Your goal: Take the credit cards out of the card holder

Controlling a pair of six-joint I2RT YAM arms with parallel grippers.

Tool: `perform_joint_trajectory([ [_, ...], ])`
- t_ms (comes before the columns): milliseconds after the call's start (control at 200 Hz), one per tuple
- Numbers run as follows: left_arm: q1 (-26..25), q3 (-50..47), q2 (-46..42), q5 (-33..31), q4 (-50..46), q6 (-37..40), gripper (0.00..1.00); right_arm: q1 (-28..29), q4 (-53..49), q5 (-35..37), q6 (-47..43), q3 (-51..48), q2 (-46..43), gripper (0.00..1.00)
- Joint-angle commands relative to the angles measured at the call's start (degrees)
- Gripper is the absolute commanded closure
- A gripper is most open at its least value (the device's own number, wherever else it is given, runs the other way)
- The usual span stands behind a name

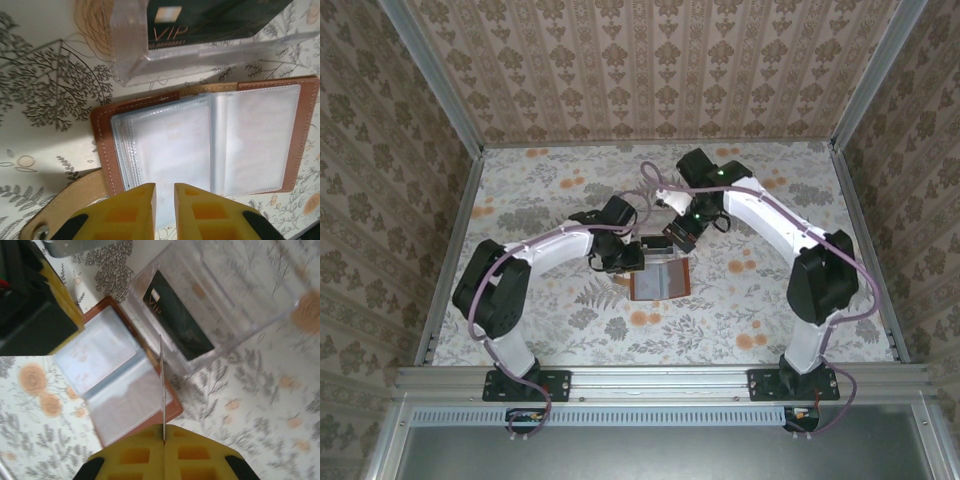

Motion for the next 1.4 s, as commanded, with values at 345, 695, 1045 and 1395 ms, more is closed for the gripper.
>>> perform_joint_trajectory([
  [345, 7.19, -11.53, -12.91, -3.08, -0.55, -2.19, 0.78, 3.32, -16.89, 5.04, -24.56, 22.62, 17.24, 0.95],
  [695, 10.41, -16.51, -18.81, -3.26, -1.22, -2.29, 0.77, 5.35, -24.8, 7.01, -30.43, 38.32, 28.62, 0.95],
  [1045, 11.37, -17.58, -20.34, -1.82, -1.13, -2.43, 0.76, 6.42, -24.93, 7.57, -32.53, 40.72, 32.59, 0.96],
  [1395, 11.72, -18.41, -20.93, -1.65, -1.03, -2.55, 0.76, 7.24, -25.72, 7.02, -32.03, 41.61, 36.0, 0.93],
])
